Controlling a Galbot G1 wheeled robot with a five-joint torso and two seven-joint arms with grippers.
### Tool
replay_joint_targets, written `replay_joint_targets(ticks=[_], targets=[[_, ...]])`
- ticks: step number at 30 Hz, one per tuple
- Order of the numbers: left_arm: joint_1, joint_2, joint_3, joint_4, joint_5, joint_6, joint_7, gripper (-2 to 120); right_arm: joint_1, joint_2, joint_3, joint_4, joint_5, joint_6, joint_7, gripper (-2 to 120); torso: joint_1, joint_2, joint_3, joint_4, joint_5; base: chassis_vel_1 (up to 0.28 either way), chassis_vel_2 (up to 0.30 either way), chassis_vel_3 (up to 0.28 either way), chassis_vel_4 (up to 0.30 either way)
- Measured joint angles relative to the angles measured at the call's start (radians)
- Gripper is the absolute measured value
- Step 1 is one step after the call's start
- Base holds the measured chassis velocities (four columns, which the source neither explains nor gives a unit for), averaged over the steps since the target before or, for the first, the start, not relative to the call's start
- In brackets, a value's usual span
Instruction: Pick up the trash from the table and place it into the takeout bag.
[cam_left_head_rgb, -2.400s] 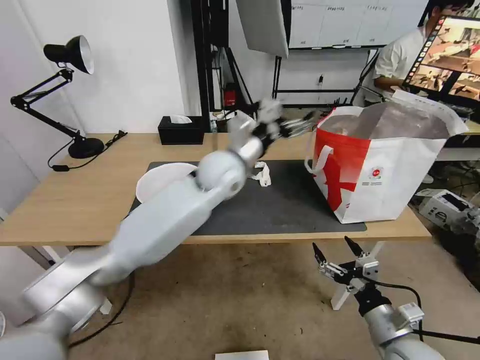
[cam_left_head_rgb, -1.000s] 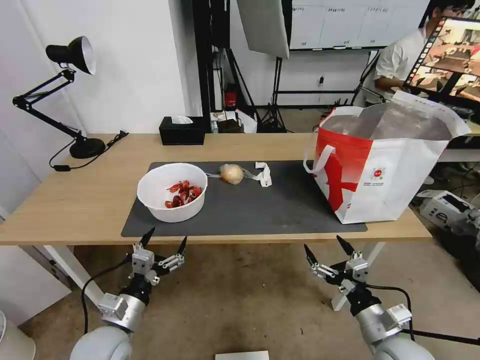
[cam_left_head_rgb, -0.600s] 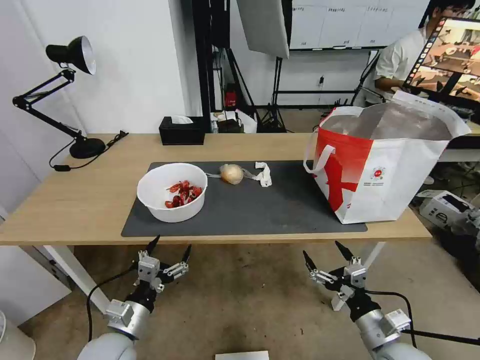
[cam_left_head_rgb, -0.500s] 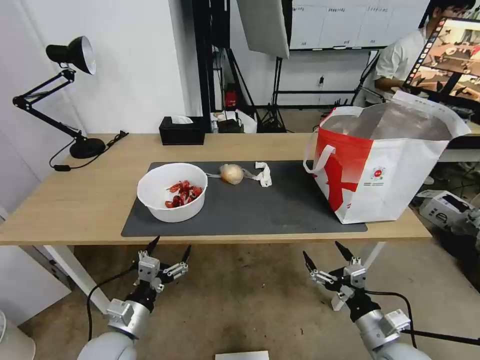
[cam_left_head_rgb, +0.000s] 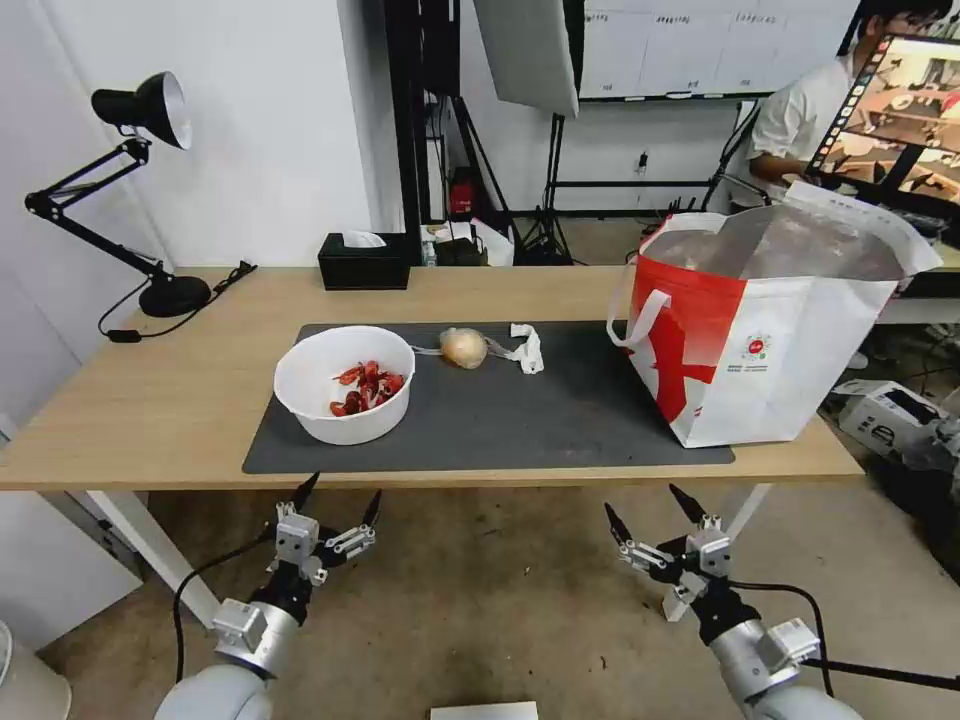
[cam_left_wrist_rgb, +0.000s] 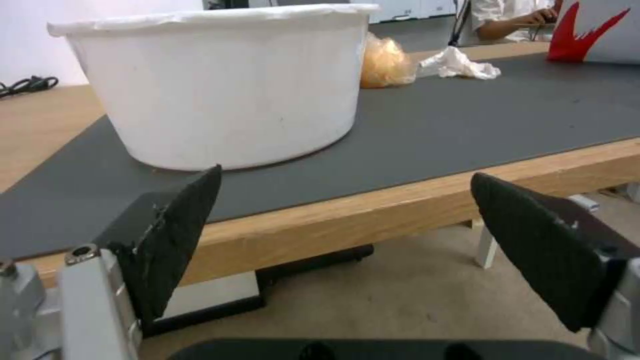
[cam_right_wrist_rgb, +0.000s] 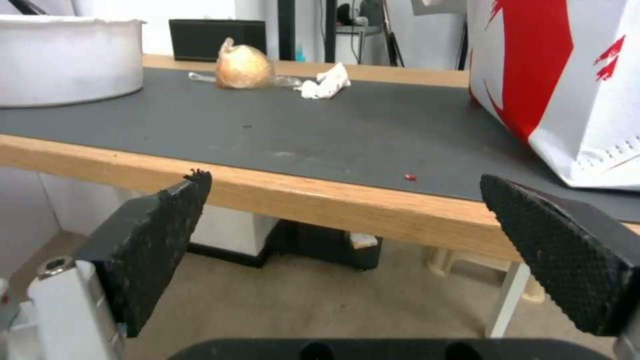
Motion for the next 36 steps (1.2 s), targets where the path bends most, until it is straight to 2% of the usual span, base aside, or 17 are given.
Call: replay_joint_targets(ticks=[14, 20, 22, 23, 26, 27, 29, 30, 33, 34, 36], targets=[[0.002, 0.003, 0.005, 0.003, 0.005, -0.021, 0.014, 100, 0.0, -0.005, -0.007, 0.002, -0.004, -0.002, 0.001, 100, 0.0, 0.0, 0.0, 0.0, 0.0, 0.0, 0.0, 0.0, 0.0], [-0.006, 0.005, 0.008, 0.002, 0.005, -0.021, 0.015, 100, 0.047, -0.061, -0.066, 0.02, 0.015, -0.028, 0.018, 100, 0.0, 0.0, 0.0, -0.0002, 0.0, 0.0, 0.0, 0.0, 0.0], [-0.005, 0.006, 0.007, -0.002, 0.005, -0.021, 0.015, 100, 0.127, -0.116, -0.123, 0.038, 0.053, -0.068, 0.036, 100, 0.0, 0.0, 0.0, 0.0001, -0.0001, 0.0, 0.0, 0.0, 0.0], [-0.005, 0.006, 0.007, -0.002, 0.005, -0.021, 0.015, 100, 0.127, -0.116, -0.123, 0.038, 0.053, -0.068, 0.036, 100, 0.0, 0.0, 0.0, 0.0001, -0.0001, 0.0, 0.0, 0.0, 0.0], [-0.005, -0.001, 0.009, -0.014, 0.013, -0.016, 0.011, 100, 0.269, -0.197, -0.198, 0.047, 0.106, -0.132, 0.065, 100, 0.0, 0.0, 0.0, 0.0001, -0.0002, 0.0, 0.0, 0.0, 0.0], [-0.005, -0.001, 0.009, -0.014, 0.013, -0.016, 0.011, 100, 0.269, -0.197, -0.198, 0.047, 0.106, -0.132, 0.065, 100, 0.0, 0.0, 0.0, 0.0001, -0.0002, 0.0, 0.0, 0.0, 0.0], [-0.001, -0.009, 0.009, -0.022, 0.026, -0.009, 0.01, 100, 0.376, -0.246, -0.264, 0.041, 0.137, -0.174, 0.105, 100, 0.0, 0.0, 0.0, 0.0002, 0.0001, 0.0, 0.0, 0.0, 0.0], [-0.001, -0.009, 0.009, -0.022, 0.026, -0.009, 0.01, 100, 0.376, -0.246, -0.264, 0.041, 0.137, -0.174, 0.105, 100, 0.0, 0.0, 0.0, 0.0002, 0.0001, 0.0, 0.0, 0.0, 0.0], [0.005, -0.017, -0.001, -0.024, 0.035, -0.006, 0.007, 100, 0.57, -0.29, -0.387, 0.001, 0.198, -0.231, 0.16, 100, 0.0, 0.0, 0.0, 0.0, 0.0, 0.0, 0.0, 0.0, 0.0], [0.005, -0.017, -0.001, -0.024, 0.035, -0.006, 0.007, 100, 0.57, -0.29, -0.387, 0.001, 0.198, -0.231, 0.16, 100, 0.0, 0.0, 0.0, 0.0, 0.0, 0.0, 0.0, 0.0, 0.0], [0.005, -0.019, -0.007, -0.028, 0.037, -0.007, -0.003, 100, 0.685, -0.294, -0.466, -0.033, 0.232, -0.252, 0.193, 100, 0.0, 0.0, 0.0, 0.0003, -0.0001, 0.0, 0.0, 0.0, 0.0]])
